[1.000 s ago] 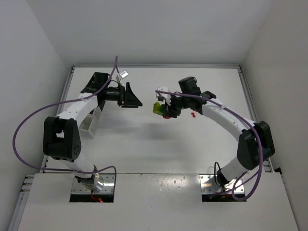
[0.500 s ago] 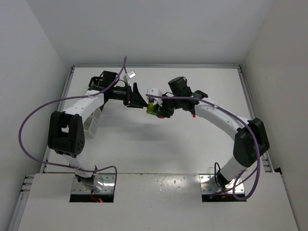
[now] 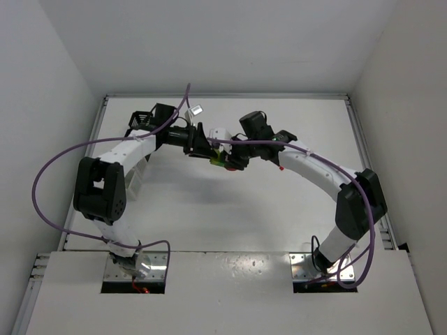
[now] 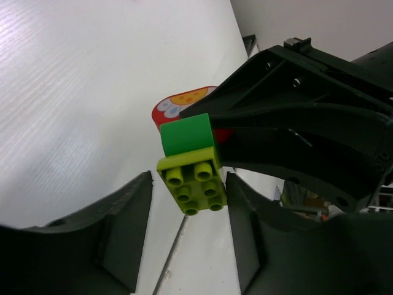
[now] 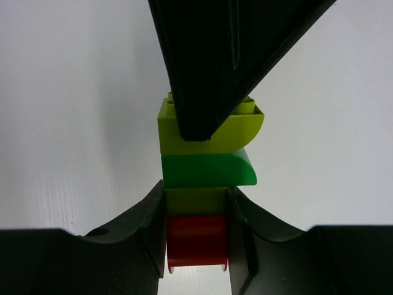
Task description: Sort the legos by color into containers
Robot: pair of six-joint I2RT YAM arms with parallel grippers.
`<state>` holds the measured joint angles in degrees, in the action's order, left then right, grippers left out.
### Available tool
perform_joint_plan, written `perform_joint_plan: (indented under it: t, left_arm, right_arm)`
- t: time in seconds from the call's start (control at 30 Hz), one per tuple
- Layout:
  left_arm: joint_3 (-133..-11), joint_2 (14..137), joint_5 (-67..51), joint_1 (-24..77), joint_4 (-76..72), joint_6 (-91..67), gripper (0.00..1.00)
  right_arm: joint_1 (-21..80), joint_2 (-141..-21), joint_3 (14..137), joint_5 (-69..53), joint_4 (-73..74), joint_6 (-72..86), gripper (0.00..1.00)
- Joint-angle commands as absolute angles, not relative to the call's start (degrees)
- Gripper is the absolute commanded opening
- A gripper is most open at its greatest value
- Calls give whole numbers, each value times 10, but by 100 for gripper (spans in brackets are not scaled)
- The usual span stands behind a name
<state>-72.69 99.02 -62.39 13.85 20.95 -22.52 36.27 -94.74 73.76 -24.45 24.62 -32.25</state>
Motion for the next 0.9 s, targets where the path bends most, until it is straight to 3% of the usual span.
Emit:
perform_joint_plan:
  t: [0.0,0.07,0.2,0.5,0.87]
  left_arm:
    - [-749,985,-645,142,203,-215,46]
    - [-749,985,-645,142,203,-214,34]
    - [-749,974,-650,136,203,-207,24]
    - [-733,951,-644,69,216,-182,20]
    - [-704,933,-639,69,223,-166,19]
  right_arm:
    - [367,-947,766,-244,230,-314,0]
    - [367,-947,766,-238,230,-314,0]
    - [367,-947,753,-220,230,-314,0]
    - [362,-922,696,-199,225,-319,0]
    - [357,-939,658,-193,232,-319,0]
